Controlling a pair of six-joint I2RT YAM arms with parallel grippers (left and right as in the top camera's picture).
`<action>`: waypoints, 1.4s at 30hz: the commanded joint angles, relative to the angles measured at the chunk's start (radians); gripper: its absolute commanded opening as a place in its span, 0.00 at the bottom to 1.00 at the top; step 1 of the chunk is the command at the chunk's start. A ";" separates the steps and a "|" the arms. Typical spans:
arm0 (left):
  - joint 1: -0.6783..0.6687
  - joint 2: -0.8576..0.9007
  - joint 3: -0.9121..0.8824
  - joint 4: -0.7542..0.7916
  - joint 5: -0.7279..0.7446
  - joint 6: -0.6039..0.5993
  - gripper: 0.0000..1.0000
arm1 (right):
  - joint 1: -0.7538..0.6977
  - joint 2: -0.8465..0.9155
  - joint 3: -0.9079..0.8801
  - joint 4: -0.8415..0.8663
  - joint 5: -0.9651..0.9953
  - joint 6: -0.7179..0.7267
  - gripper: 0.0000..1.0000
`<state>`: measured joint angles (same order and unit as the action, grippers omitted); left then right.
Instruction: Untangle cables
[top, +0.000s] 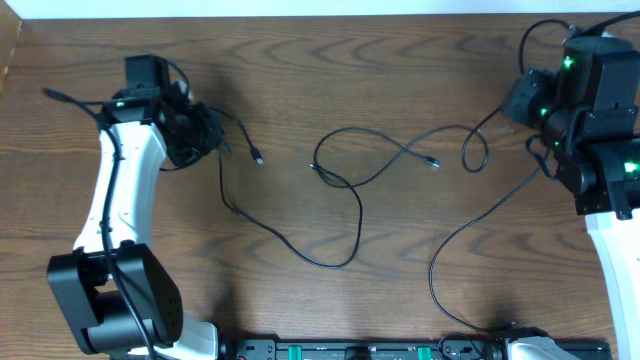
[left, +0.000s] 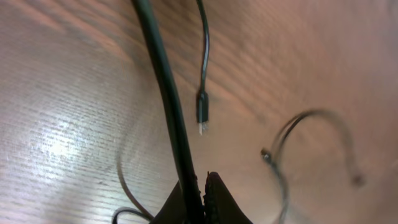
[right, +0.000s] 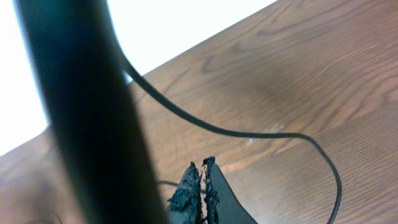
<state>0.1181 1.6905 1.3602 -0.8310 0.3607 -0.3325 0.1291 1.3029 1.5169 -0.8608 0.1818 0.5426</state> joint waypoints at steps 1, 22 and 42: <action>-0.027 -0.011 -0.045 -0.006 -0.006 0.204 0.07 | -0.006 0.006 0.004 0.020 0.180 0.107 0.01; -0.033 -0.011 -0.065 0.021 -0.013 0.201 0.08 | -0.004 0.111 0.004 -0.416 0.085 -0.113 0.01; -0.033 -0.011 -0.065 0.036 -0.013 0.196 0.08 | -0.003 0.218 -0.472 -0.389 -0.165 -0.023 0.01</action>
<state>0.0845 1.6905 1.2987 -0.7952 0.3603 -0.1520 0.1276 1.5211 1.1004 -1.2636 0.0673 0.4866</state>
